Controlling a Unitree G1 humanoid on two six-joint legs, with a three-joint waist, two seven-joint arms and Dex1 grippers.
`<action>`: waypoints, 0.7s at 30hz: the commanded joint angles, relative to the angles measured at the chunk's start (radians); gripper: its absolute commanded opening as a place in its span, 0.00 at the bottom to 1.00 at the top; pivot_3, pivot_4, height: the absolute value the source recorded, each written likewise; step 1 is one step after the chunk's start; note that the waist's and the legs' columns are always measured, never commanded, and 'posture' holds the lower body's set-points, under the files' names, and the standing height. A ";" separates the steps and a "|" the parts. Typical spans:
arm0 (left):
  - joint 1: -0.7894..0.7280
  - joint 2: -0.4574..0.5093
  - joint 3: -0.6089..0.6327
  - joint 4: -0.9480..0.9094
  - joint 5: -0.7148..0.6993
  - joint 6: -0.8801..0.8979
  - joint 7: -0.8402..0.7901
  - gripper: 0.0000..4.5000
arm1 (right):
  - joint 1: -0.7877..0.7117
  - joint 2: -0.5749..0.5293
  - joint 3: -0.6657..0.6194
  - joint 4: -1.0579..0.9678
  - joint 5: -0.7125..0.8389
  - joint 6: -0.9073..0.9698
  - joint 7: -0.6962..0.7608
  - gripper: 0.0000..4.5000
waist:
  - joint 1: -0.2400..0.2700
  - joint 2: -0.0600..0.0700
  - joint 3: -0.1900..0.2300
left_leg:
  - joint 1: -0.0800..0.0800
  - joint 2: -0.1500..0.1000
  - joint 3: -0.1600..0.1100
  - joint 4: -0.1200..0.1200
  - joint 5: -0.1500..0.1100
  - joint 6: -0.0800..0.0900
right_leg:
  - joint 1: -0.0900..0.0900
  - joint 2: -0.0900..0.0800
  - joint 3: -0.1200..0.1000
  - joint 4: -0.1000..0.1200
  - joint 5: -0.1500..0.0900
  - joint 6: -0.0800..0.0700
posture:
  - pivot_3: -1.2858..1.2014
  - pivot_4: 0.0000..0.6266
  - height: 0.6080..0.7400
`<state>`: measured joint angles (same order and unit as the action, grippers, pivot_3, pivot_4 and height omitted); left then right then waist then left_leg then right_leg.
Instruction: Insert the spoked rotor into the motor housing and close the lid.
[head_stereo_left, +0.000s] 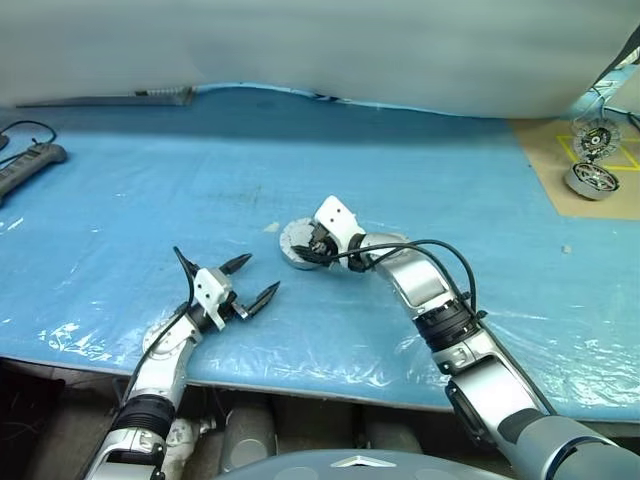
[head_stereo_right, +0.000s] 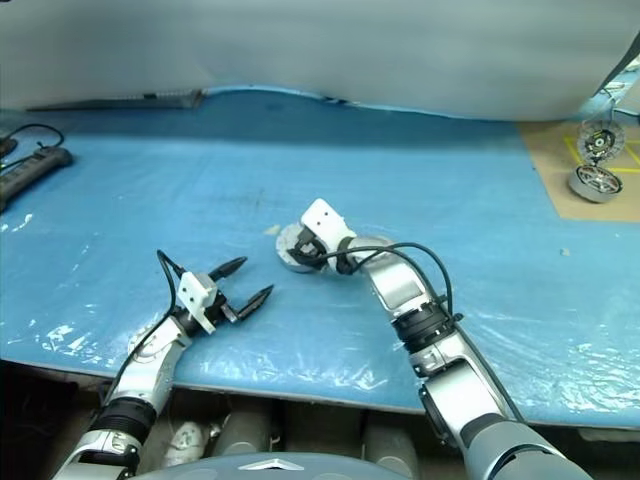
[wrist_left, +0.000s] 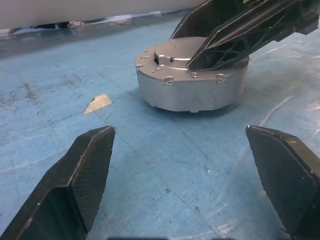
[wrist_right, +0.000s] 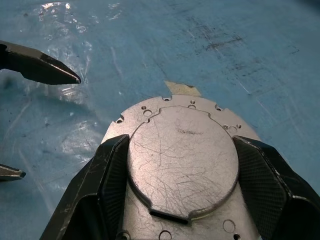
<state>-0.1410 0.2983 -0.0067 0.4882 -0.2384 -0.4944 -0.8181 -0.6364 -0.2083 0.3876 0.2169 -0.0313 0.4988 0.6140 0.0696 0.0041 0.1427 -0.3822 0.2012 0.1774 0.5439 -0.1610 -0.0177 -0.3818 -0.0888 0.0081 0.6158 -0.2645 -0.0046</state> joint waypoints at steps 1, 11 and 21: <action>0.016 -0.009 -0.017 -0.050 0.011 0.031 0.009 1.00 | 0.053 -0.015 0.010 0.051 -0.028 0.051 -0.011 0.66 | 0.002 -0.001 -0.001 | 0.000 0.000 0.000 0.000 0.000 0.000 | 0.000 0.000 0.000 -0.001 0.000 0.000 | 0.52 0.24 1.00; -0.100 -0.079 0.006 -0.108 0.041 0.176 0.172 1.00 | 0.066 0.003 -0.022 0.022 -0.004 0.063 -0.011 0.66 | 0.000 -0.001 -0.001 | -0.003 0.000 0.000 -0.002 0.001 -0.001 | 0.001 0.000 -0.002 -0.007 0.000 0.000 | 0.52 0.24 1.00; -0.213 0.021 0.113 -0.475 -0.333 0.997 0.234 1.00 | 0.063 0.010 -0.035 0.025 -0.006 0.068 -0.021 0.66 | -0.002 -0.002 0.000 | -0.007 0.000 0.000 -0.002 0.001 -0.002 | -0.003 0.001 -0.003 -0.007 0.002 0.003 | 0.52 0.24 1.00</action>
<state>-0.3457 0.3060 0.0833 0.0749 -0.4879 0.3646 -0.5856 -0.6070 -0.1896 0.3366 0.1845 -0.0136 0.5153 0.6050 0.0671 0.0016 0.1426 -0.3890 0.2014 0.1776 0.5422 -0.1597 -0.0200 -0.3845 -0.0876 0.0052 0.6086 -0.2629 -0.0025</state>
